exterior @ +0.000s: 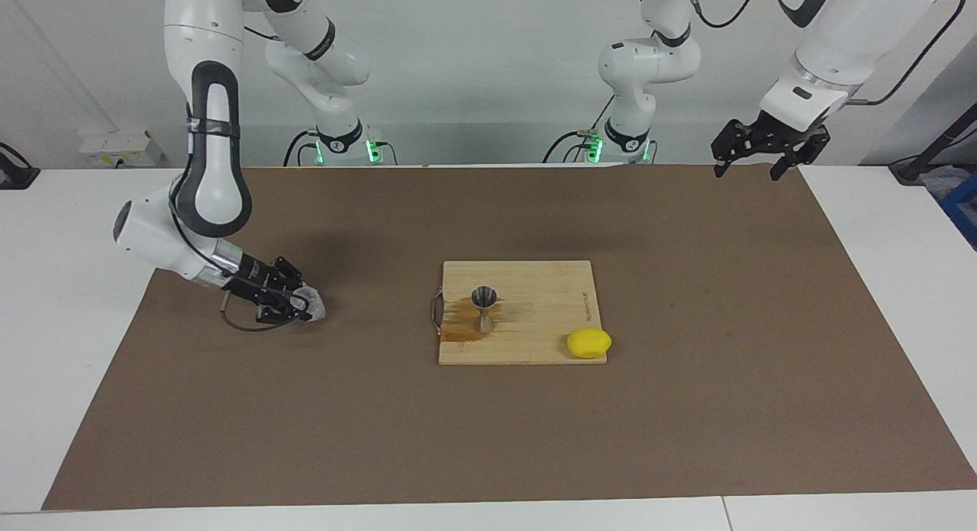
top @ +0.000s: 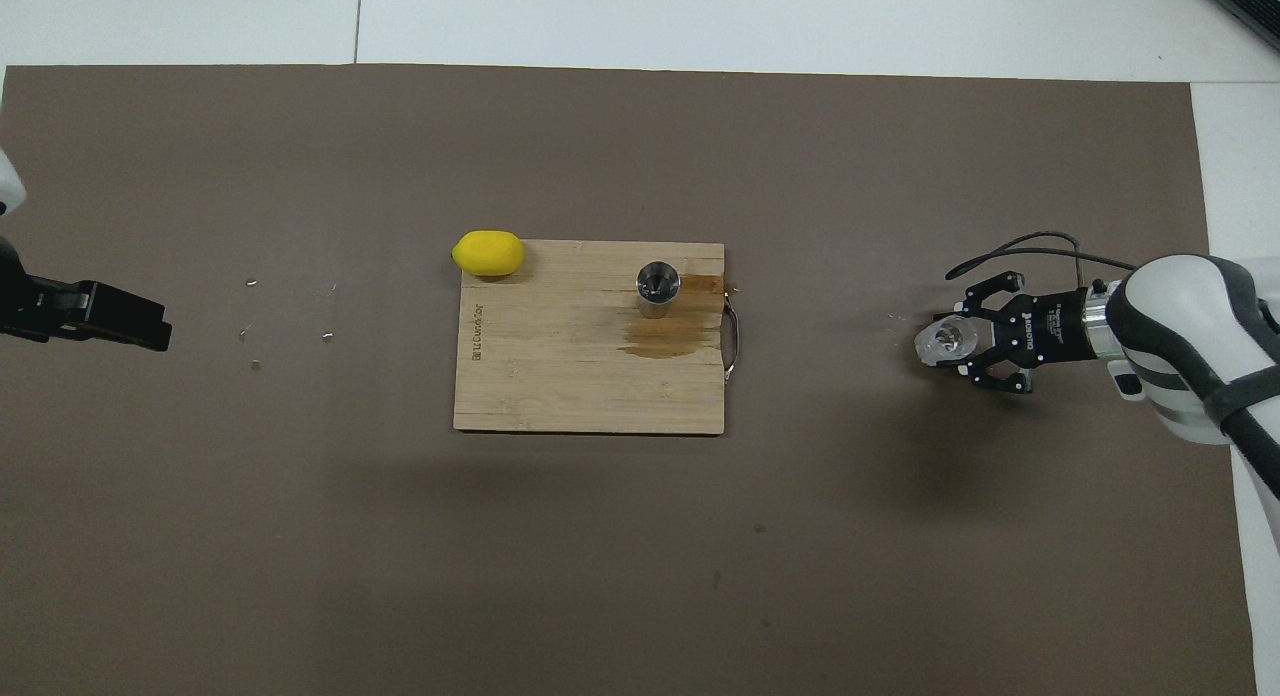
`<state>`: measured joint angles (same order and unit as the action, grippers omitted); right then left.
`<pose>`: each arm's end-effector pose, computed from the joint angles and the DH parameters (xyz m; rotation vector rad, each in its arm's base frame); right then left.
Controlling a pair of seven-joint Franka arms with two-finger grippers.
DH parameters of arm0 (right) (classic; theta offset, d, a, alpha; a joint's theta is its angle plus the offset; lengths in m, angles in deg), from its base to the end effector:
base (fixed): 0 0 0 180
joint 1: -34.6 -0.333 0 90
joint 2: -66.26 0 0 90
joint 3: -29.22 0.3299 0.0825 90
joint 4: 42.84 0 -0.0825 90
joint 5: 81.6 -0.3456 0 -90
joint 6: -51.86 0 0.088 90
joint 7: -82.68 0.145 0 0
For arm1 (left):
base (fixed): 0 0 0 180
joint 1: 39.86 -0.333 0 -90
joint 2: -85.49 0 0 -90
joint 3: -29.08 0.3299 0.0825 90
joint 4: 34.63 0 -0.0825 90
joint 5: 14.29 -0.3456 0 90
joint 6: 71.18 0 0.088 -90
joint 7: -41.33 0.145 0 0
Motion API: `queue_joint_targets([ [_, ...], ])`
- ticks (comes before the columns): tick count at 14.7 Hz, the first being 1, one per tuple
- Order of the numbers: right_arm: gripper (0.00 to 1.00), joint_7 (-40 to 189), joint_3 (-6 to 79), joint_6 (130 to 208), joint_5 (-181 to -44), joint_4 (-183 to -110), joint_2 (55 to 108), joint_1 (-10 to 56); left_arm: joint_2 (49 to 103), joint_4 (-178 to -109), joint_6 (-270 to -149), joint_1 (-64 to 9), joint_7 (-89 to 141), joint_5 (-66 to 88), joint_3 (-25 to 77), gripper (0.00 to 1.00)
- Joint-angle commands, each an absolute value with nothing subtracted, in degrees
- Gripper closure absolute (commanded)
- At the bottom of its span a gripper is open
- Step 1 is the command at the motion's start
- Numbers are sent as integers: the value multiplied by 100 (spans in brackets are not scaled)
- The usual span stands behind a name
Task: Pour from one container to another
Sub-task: 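Carry the glass cup back and lower it onto the table, then open the right gripper to release the glass cup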
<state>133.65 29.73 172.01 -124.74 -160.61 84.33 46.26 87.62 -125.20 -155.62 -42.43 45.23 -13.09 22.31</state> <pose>0.5425 -0.0504 0.2826 -1.8485 1.8402 0.6015 0.4895 -0.0403 0.6067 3.1154 -0.2222 -0.1095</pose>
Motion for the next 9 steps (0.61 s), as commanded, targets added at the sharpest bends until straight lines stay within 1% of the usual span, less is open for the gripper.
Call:
queue_joint_targets([
  [1, 5, 13102, 3036, 17341, -12686, -16228, 8314, 4673, 8831, -12613, -15573, -4267, 4563, -1254, 2241, 0],
  [5, 1, 13164, 3010, 17341, -12389, -16202, 8147, 4646, 8831, -12613, -15573, -4267, 4563, -1254, 2241, 0],
  [9, 1, 13155, 3009, 17306, -11361, -16202, 7954, 4646, 8831, -12613, -15573, -4267, 4563, -1254, 2241, 0],
])
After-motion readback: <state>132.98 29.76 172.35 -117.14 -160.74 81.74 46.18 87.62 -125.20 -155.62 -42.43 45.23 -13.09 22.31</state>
